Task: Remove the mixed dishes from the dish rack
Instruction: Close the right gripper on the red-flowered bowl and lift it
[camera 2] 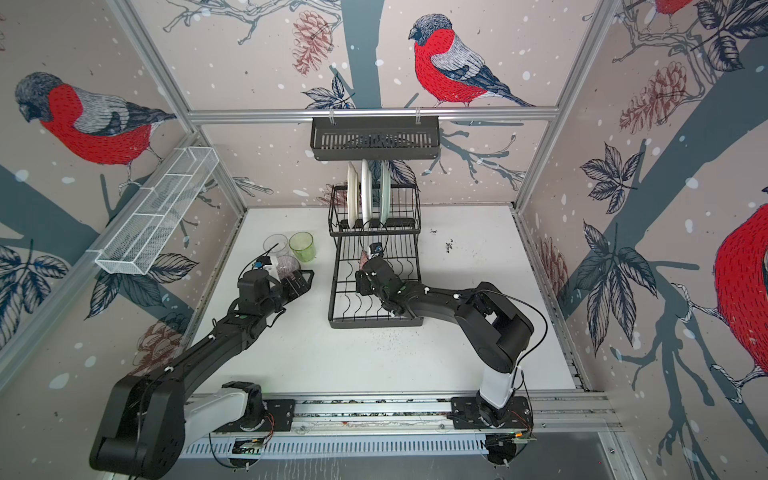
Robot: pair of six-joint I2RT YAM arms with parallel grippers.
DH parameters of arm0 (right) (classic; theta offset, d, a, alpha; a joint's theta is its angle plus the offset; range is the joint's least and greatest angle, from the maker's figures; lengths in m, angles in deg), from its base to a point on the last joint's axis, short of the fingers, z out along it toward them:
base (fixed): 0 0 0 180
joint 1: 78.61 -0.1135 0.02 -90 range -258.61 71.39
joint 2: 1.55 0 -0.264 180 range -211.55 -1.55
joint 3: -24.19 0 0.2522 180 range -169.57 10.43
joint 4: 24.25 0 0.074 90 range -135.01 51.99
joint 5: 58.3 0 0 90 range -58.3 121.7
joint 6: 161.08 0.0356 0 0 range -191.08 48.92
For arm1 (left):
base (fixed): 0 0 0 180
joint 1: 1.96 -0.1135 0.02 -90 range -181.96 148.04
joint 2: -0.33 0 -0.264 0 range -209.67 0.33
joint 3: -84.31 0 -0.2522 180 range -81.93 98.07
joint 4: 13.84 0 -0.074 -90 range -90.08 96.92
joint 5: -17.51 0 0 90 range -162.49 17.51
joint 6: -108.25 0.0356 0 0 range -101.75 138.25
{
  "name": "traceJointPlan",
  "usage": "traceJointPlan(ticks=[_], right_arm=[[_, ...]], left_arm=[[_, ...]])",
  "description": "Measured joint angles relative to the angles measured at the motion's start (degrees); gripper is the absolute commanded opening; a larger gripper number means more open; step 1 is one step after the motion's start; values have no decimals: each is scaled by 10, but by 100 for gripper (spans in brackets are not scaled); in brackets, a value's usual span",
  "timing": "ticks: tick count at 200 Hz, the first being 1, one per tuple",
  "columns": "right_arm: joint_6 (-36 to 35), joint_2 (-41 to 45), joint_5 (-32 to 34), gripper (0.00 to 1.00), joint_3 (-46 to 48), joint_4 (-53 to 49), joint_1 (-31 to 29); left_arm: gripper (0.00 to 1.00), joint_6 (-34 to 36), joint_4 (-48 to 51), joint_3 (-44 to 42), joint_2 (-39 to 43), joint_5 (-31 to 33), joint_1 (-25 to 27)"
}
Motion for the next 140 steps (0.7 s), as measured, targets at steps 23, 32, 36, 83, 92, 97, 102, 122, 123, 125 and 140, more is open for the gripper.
traceJointPlan(ticks=[23, 32, 36, 83, 92, 97, 102, 122, 123, 125, 140], right_arm=[[11, 21, 4, 53, 21, 0, -3], [12, 27, 4, 53, 25, 0, -5], [13, 29, 4, 54, 25, 0, -5], [24, 49, 3, 54, 24, -8, -7], [24, 52, 2, 54, 23, -9, -7], [24, 53, 1, 54, 21, -9, -8], [24, 55, 1, 54, 20, -10, -8], [25, 62, -1, 54, 17, -12, -10], [25, 63, -1, 54, 17, -12, -10], [25, 64, -1, 54, 17, -12, -10], [25, 71, -1, 54, 17, -16, -16]], left_arm=[[98, -12, -11, 0, -4, -10, 3], [98, -12, -13, 0, -6, -14, 4], [98, -12, -14, 0, -7, -14, 5], [98, -26, -28, 0, -15, -35, 10], [98, -28, -28, 0, -15, -41, 11], [98, -29, -28, 0, -15, -43, 11], [98, -30, -28, 0, -14, -44, 12], [98, -42, -35, -1, -12, -54, 18], [98, -42, -36, -1, -12, -54, 18], [98, -41, -37, -1, -12, -56, 19], [97, -42, -42, -1, -10, -59, 26]])
